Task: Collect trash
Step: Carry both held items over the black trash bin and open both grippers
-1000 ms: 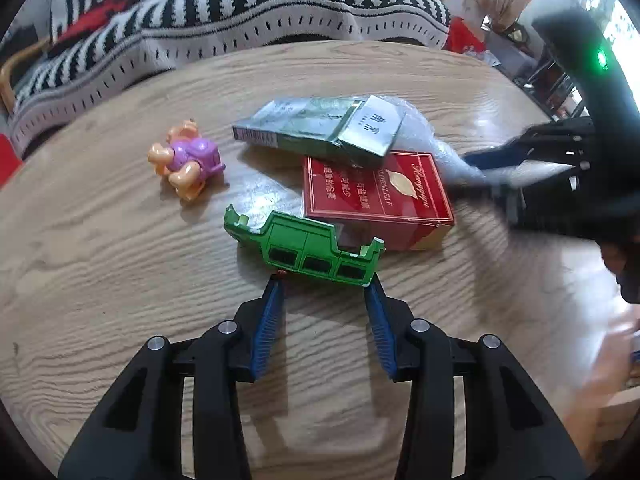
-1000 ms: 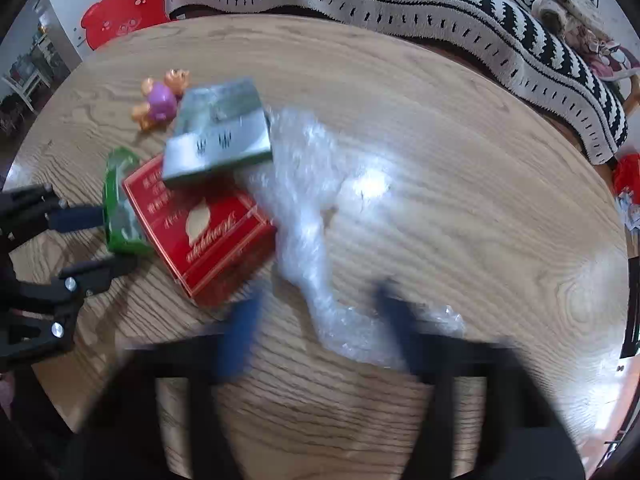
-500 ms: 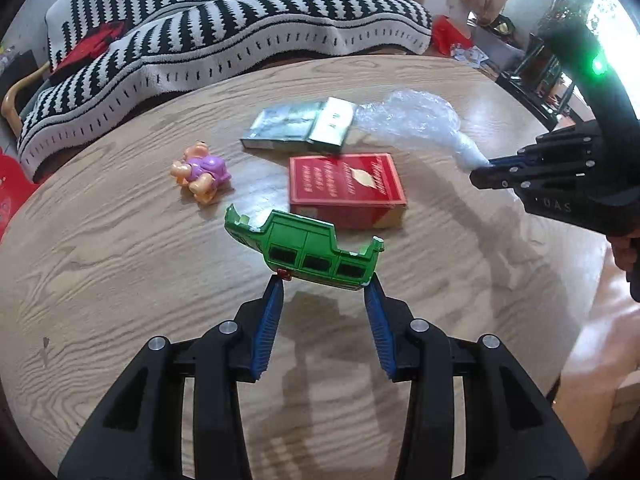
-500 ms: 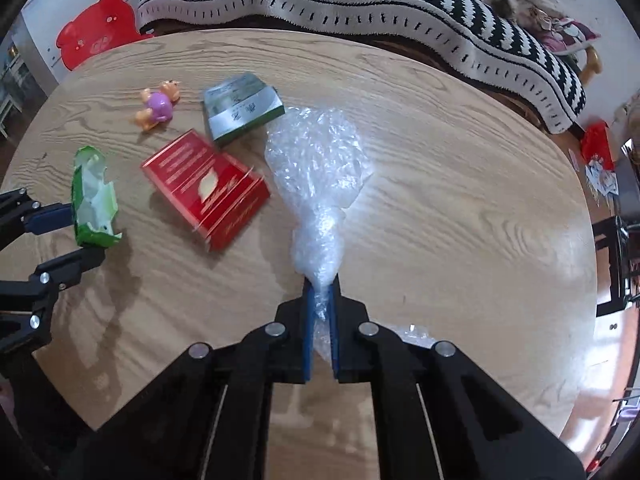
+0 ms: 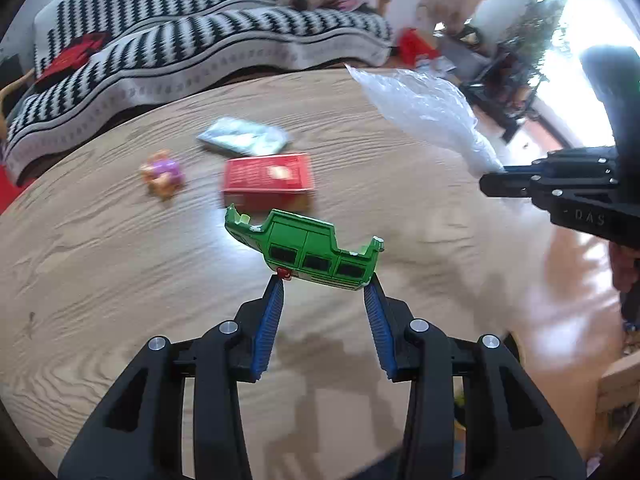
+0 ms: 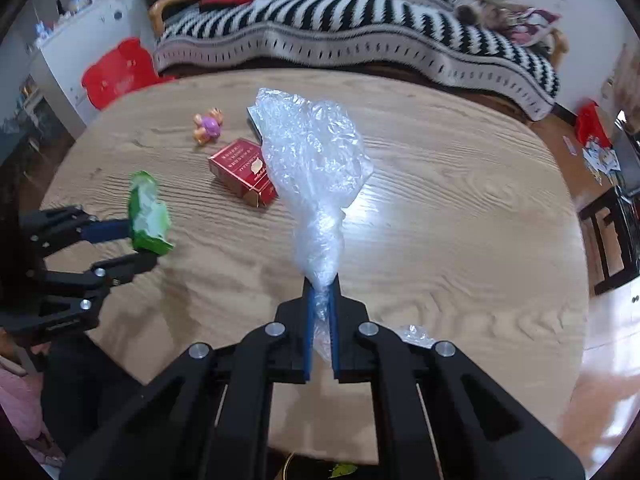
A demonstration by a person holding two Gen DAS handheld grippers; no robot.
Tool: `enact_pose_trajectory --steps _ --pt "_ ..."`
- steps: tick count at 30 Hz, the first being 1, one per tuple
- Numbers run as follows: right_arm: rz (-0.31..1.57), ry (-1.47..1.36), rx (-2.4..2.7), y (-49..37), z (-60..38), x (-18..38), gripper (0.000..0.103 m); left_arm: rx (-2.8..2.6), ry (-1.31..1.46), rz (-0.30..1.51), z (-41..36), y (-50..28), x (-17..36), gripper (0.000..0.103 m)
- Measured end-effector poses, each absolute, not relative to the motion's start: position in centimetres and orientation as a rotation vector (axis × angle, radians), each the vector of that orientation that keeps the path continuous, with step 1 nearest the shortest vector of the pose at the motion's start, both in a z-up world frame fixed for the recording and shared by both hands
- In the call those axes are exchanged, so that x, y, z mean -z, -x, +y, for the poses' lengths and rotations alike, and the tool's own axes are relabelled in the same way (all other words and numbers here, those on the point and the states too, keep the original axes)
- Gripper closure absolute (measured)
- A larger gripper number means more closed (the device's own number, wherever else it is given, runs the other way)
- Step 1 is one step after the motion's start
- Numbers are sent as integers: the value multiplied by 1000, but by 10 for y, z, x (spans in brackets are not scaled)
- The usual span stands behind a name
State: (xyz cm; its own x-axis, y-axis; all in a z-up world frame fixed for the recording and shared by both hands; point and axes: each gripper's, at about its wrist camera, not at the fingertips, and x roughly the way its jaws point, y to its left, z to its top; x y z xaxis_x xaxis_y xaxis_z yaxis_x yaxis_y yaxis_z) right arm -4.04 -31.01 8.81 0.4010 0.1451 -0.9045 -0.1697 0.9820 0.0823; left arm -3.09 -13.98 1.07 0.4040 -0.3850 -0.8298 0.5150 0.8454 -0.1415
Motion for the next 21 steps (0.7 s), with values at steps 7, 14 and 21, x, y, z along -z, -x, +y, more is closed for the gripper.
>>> enact_pose_trajectory --steps 7,14,21 --pt "1093 -71 -116 154 -385 -108 96 722 -248 959 -212 110 -33 62" --pt "1180 -195 -50 276 -434 -57 96 891 -351 1026 -290 196 2 62" --pt "1316 -417 11 355 -449 68 96 954 -385 1331 -340 238 114 62"
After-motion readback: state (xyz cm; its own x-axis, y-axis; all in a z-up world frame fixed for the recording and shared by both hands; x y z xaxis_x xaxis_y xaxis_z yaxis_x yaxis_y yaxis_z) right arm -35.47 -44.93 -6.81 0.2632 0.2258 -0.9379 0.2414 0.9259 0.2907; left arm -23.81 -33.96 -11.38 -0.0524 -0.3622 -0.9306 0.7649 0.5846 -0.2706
